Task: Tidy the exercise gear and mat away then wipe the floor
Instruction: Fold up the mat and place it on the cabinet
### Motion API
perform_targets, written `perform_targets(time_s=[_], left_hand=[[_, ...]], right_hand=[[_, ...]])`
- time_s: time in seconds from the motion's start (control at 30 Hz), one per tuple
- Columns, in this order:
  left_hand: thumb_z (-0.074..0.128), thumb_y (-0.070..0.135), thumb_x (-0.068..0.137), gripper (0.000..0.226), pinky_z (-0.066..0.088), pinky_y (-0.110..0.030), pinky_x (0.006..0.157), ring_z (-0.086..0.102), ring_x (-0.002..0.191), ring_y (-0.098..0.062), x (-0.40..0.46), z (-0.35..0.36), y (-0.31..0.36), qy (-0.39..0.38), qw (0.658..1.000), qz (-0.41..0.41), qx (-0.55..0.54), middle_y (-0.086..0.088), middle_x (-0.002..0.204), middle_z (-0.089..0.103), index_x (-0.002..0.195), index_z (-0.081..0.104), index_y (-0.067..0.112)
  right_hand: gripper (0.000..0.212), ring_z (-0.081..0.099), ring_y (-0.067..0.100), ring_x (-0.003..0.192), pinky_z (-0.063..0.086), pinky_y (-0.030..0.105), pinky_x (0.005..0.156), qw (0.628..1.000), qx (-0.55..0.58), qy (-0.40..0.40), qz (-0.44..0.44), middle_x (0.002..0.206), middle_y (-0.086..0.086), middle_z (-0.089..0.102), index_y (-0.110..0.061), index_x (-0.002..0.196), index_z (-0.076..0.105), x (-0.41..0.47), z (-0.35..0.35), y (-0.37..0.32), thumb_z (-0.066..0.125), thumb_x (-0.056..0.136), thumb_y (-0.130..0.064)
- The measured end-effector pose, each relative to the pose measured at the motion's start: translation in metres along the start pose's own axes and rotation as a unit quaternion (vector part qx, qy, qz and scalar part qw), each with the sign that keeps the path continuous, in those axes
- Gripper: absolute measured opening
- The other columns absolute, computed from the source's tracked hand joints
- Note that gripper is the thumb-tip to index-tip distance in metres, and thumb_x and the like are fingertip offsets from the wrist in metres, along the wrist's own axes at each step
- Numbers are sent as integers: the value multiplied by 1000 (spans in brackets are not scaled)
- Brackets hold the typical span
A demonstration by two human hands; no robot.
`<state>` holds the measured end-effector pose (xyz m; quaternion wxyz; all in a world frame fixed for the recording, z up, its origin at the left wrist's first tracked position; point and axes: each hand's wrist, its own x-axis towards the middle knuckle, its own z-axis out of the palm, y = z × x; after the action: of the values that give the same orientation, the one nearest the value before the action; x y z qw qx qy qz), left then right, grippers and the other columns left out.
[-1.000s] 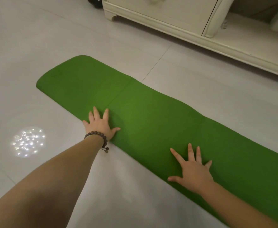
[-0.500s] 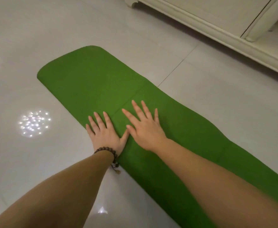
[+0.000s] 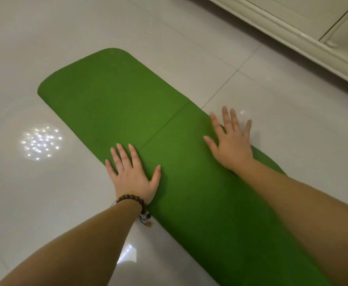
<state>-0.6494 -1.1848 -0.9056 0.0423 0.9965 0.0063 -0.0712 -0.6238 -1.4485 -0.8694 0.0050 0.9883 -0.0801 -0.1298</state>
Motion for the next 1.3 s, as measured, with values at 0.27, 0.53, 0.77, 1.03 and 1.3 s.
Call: perform_targets(time_s=[0.27,0.53,0.77,1.03,1.3], left_hand=[[19,74,86,96,1,-57,116,-7,147,-35,3,-1,-2,-22,1000,18,11,-19,160,-3,153,-1,9],[15,62,93,81,-2,-59,116,-17,145,-34,-90,-28,56,-38,983,175,44,-19,157,-18,151,-10,12],[16,79,82,96,-8,-65,111,-14,145,-38,-245,16,134,-211,945,251,13,-15,154,-23,152,-11,19],[42,94,59,134,-14,-66,107,-39,134,-39,-233,3,142,-307,911,259,94,-13,143,-48,138,-40,23],[42,63,88,92,5,-63,114,-7,147,-33,-299,-74,152,-248,902,344,78,-11,161,-4,153,-6,19]], right_hand=[[57,-25,19,142,-7,59,114,999,-12,-39,5,156,-6,-23,-48,141,-22,-155,57,60,-11,88,-66],[55,-23,20,142,-8,63,111,992,65,-54,96,154,-4,-24,-44,143,-17,-211,53,41,1,93,-58],[51,-25,15,141,-6,58,114,967,80,-80,227,155,-9,-24,-49,140,-22,-327,92,97,-9,91,-58],[58,-16,21,145,0,59,115,902,165,-164,364,156,-3,-22,-45,144,-17,-410,63,148,10,95,-59],[61,-17,20,144,1,57,115,886,172,-86,423,155,-2,-24,-48,141,-17,-580,-2,132,21,95,-58]])
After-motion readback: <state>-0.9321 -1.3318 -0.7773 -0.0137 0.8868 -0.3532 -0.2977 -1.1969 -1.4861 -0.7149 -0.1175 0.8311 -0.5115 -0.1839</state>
